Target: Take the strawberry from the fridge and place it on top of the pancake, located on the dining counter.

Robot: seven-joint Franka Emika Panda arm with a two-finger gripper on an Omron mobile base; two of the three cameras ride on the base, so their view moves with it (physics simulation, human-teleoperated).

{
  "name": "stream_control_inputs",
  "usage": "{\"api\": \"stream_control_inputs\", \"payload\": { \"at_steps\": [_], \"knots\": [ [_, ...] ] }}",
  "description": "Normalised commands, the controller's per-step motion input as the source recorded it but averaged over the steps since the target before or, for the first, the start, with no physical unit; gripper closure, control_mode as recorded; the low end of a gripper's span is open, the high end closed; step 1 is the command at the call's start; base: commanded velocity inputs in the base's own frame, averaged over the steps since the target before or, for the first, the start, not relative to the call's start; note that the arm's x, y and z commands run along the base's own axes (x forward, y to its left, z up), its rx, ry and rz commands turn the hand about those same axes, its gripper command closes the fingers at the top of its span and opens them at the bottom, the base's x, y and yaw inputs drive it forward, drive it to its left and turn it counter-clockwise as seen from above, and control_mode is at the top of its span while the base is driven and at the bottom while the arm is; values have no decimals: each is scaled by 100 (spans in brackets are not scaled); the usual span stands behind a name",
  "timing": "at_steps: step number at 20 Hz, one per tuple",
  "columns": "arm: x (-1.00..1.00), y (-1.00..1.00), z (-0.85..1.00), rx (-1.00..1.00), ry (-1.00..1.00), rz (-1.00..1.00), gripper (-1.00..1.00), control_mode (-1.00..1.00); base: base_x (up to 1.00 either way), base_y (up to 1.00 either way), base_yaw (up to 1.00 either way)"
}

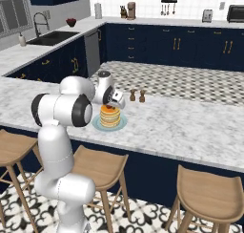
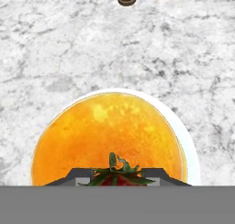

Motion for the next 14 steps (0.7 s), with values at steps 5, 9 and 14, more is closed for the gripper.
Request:
{"api": "stream_control_inputs", "payload": {
  "at_steps": [5,9,14],
  "knots": [
    [-1,2,-8,0,-2,0,100,-100,0,0,0],
    [7,8,-7,0,-2,0,100,-100,0,0,0],
    [1,16,-22,0,0,0,-100,-100,0,0,0]
  ]
}}
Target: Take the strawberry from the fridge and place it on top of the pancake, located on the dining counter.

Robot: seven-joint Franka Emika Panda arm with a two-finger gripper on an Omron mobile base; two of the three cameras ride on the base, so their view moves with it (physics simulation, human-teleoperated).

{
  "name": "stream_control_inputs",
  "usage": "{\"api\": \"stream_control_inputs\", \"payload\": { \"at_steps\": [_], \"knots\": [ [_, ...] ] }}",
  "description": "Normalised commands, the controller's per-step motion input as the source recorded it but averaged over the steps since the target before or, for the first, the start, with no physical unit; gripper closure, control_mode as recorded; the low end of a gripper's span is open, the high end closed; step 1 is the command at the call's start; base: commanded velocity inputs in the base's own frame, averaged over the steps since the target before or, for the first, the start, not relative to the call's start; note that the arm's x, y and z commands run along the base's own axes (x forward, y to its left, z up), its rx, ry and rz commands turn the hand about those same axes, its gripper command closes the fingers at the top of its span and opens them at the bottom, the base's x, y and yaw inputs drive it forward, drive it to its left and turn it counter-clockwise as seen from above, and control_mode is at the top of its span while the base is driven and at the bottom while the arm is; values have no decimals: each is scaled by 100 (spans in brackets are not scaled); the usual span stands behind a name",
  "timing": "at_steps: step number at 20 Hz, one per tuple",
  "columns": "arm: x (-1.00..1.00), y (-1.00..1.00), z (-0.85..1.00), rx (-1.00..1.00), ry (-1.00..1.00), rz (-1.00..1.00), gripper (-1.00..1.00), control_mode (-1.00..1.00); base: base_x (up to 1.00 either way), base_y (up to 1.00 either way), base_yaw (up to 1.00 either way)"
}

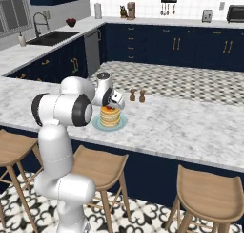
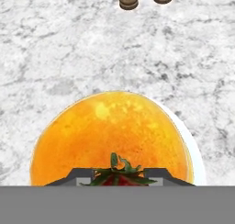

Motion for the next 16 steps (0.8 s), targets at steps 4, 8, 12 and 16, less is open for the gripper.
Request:
{"api": "stream_control_inputs", "payload": {
  "at_steps": [4,8,12,16],
  "knots": [
    [-15,19,-29,0,0,0,-100,-100,0,0,0],
    [-33,2,-14,0,0,0,-100,-100,0,0,0],
    [-23,0,-1,0,0,0,-100,-100,0,0,0],
    [-4,0,17,0,-2,0,-100,-100,0,0,0]
  ]
}}
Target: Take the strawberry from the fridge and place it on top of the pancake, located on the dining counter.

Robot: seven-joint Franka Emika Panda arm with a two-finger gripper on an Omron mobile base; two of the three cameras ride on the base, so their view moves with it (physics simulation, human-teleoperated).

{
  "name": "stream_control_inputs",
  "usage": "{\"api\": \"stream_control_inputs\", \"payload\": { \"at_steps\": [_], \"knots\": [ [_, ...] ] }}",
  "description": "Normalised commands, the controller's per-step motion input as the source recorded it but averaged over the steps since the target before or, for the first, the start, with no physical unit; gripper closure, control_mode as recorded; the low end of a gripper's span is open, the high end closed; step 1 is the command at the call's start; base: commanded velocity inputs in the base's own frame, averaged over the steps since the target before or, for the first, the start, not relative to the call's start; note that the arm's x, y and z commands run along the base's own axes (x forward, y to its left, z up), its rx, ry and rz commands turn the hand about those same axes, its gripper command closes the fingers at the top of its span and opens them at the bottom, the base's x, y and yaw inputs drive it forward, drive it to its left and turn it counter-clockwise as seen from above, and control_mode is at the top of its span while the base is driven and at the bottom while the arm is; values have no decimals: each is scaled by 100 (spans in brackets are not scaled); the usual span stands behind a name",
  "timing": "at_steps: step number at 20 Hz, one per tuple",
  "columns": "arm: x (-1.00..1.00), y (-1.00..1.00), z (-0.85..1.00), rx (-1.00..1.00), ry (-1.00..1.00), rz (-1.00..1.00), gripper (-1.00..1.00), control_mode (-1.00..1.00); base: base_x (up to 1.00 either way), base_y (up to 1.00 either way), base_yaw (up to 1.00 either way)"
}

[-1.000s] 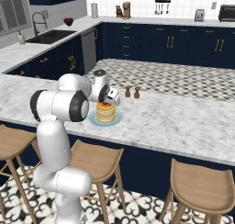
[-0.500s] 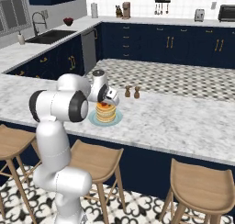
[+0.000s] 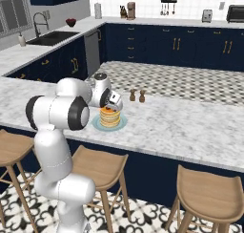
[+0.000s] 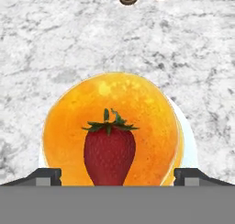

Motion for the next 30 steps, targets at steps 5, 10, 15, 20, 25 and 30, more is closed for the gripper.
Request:
{"api": "stream_control_inputs", "payload": {
  "at_steps": [5,10,15,20,25,30],
  "knots": [
    [-30,0,62,0,-4,0,-100,-100,0,0,0],
    [-71,1,91,-1,-6,0,-100,-100,0,0,0],
    [-100,0,88,-1,-4,0,-100,-100,0,0,0],
    [-100,0,76,0,-7,0,-100,-100,0,0,0],
    [-100,0,67,0,-19,0,-100,-100,0,0,0],
    [-100,0,49,0,-23,0,-100,-100,0,0,0]
  ]
}}
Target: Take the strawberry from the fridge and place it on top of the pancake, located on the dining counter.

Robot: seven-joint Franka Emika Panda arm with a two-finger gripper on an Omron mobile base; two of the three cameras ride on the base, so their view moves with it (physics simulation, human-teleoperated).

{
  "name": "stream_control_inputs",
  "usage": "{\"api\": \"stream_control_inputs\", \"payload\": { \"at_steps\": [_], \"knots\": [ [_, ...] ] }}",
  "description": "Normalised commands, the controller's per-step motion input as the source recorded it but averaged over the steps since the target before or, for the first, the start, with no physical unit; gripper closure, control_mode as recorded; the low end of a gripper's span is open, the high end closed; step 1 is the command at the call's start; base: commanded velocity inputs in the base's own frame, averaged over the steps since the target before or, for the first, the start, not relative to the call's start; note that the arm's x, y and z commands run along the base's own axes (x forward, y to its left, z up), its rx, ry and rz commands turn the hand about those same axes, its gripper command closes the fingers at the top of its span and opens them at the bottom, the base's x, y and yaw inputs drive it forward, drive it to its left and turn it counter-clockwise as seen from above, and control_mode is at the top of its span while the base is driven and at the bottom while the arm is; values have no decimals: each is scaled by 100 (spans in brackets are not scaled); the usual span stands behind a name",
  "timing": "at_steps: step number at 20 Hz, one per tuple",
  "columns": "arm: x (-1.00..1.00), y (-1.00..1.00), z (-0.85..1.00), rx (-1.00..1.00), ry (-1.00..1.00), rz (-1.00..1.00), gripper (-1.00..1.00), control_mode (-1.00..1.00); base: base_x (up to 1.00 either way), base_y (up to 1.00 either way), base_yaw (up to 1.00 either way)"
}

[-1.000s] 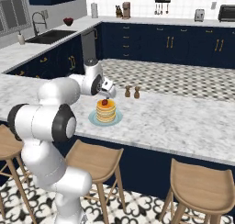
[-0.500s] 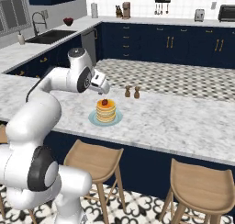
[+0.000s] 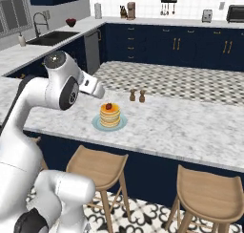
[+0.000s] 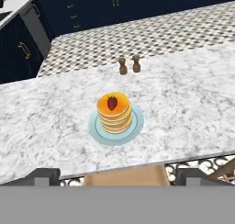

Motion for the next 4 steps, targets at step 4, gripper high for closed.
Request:
{"api": "stream_control_inputs", "payload": {
  "at_steps": [4],
  "knots": [
    [-100,0,12,0,-34,0,-100,-100,0,0,0]
  ]
}}
